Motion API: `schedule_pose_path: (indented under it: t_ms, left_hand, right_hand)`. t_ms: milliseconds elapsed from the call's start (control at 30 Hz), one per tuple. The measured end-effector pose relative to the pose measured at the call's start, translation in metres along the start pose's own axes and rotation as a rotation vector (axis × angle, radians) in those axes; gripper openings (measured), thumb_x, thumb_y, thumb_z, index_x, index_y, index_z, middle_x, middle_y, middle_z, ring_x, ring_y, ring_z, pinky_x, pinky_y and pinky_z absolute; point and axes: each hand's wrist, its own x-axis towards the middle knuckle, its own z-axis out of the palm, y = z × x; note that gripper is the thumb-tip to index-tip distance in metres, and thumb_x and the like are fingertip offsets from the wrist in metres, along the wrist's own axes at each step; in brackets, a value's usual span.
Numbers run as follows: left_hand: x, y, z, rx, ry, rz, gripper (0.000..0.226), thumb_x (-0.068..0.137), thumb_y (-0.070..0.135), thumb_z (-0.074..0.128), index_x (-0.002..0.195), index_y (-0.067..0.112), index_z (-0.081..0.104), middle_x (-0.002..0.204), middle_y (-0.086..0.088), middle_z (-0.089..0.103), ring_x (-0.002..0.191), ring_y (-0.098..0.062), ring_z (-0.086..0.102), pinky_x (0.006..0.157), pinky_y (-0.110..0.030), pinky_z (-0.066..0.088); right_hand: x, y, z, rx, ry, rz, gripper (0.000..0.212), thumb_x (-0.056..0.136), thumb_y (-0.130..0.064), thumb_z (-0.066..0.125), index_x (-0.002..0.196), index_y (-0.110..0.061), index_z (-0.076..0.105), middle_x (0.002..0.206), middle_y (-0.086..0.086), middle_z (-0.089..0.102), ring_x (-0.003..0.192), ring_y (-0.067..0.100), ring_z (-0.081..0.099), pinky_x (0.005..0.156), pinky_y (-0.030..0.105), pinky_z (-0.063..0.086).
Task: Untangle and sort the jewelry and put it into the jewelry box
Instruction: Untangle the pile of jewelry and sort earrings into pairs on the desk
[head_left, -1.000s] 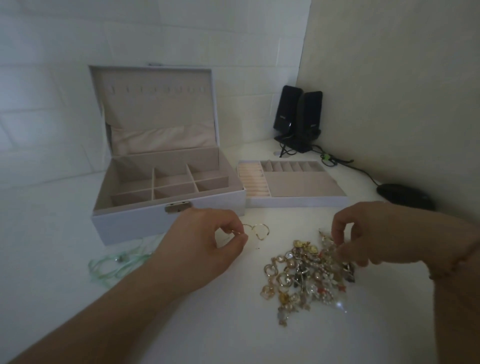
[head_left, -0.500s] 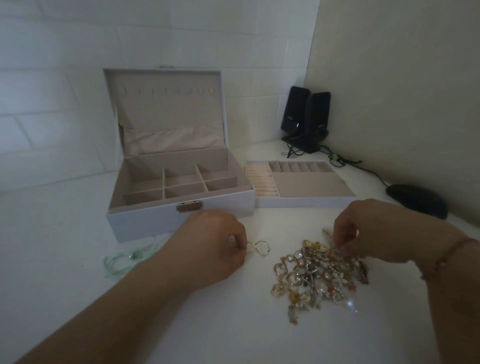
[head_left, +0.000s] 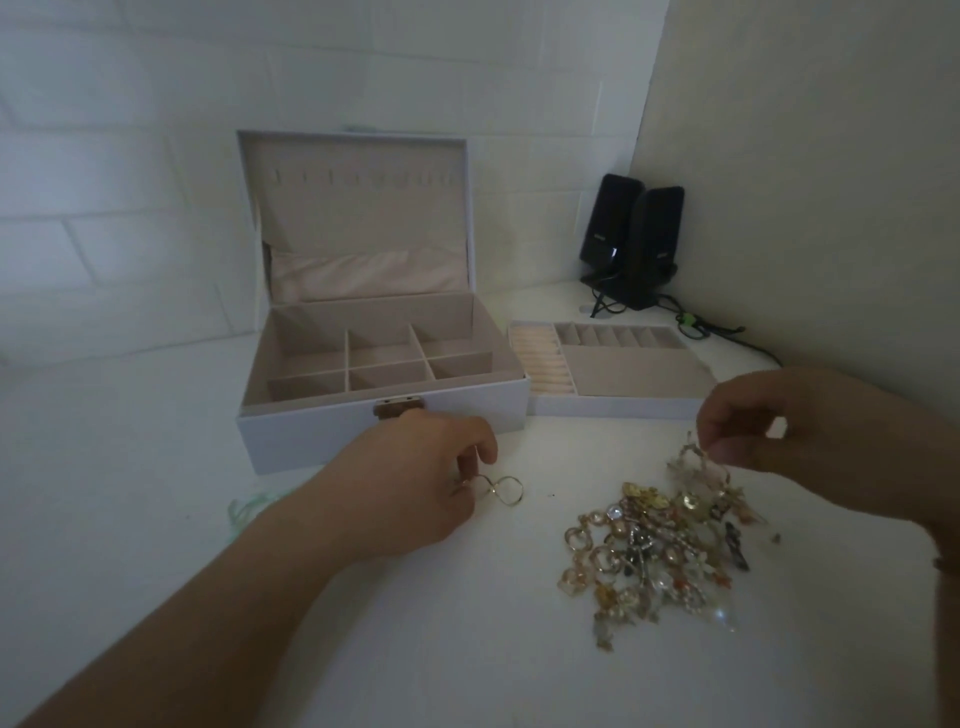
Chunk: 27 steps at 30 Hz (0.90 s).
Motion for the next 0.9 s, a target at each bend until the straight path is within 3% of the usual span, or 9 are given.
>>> schedule_pose_path:
  t_ms: [167, 333, 500, 633, 767, 900]
  left_hand:
    - [0.0, -0.003, -0.001, 0.025, 0.001, 0.008, 0.024, 0.088, 0.03, 0.061, 0.111, 0.038, 0.06, 0.094, 0.024, 0.059, 0.075, 0.006, 0.051, 0.073, -0.013, 0.046]
    - [-0.002, -0.001, 0.0, 0.028, 0.006, 0.008, 0.026, 0.088, 0.029, 0.061, 0.113, 0.036, 0.061, 0.098, 0.02, 0.061, 0.077, 0.004, 0.053, 0.081, -0.022, 0.051]
    - [-0.001, 0.0, 0.0, 0.023, -0.001, 0.002, 0.028, 0.089, 0.028, 0.061, 0.115, 0.037, 0.06, 0.101, 0.019, 0.061, 0.08, 0.001, 0.053, 0.081, -0.018, 0.049]
    - [-0.001, 0.001, 0.0, 0.024, -0.006, -0.001, 0.029, 0.089, 0.028, 0.061, 0.116, 0.037, 0.06, 0.103, 0.019, 0.061, 0.084, -0.001, 0.054, 0.082, -0.018, 0.049]
    - [-0.002, 0.002, -0.001, 0.02, -0.014, 0.001, 0.029, 0.088, 0.026, 0.061, 0.116, 0.034, 0.061, 0.104, 0.017, 0.062, 0.089, -0.004, 0.056, 0.086, -0.023, 0.05]
    - [-0.001, 0.001, 0.0, 0.022, -0.008, 0.01, 0.029, 0.088, 0.026, 0.061, 0.116, 0.035, 0.061, 0.105, 0.017, 0.062, 0.089, -0.004, 0.056, 0.086, -0.023, 0.051]
  right_hand:
    - [0.005, -0.001, 0.002, 0.075, 0.064, 0.017, 0.028, 0.077, -0.022, 0.074, 0.082, -0.047, 0.062, 0.088, -0.027, 0.063, 0.086, 0.002, 0.058, 0.064, 0.024, 0.044]
    - [0.006, 0.002, 0.002, 0.203, -0.016, 0.098, 0.029, 0.078, -0.009, 0.073, 0.078, -0.037, 0.067, 0.078, -0.008, 0.072, 0.068, 0.011, 0.068, 0.072, 0.037, 0.057]
    - [0.006, -0.008, 0.002, 0.243, -0.007, 0.039, 0.028, 0.068, -0.009, 0.081, 0.068, -0.036, 0.072, 0.084, -0.016, 0.071, 0.075, 0.002, 0.068, 0.072, 0.015, 0.053]
    - [0.005, -0.011, 0.001, 0.306, 0.032, 0.064, 0.026, 0.067, -0.006, 0.081, 0.065, -0.031, 0.074, 0.081, -0.013, 0.072, 0.071, 0.004, 0.069, 0.069, 0.01, 0.052]
    - [0.007, -0.009, 0.006, 0.189, -0.024, 0.082, 0.033, 0.074, -0.002, 0.074, 0.075, -0.035, 0.071, 0.079, -0.01, 0.071, 0.068, 0.005, 0.066, 0.067, 0.021, 0.055]
    - [0.01, -0.005, 0.011, -0.016, -0.126, 0.156, 0.017, 0.079, -0.022, 0.072, 0.079, -0.037, 0.065, 0.075, -0.012, 0.066, 0.064, -0.004, 0.058, 0.061, 0.014, 0.043]
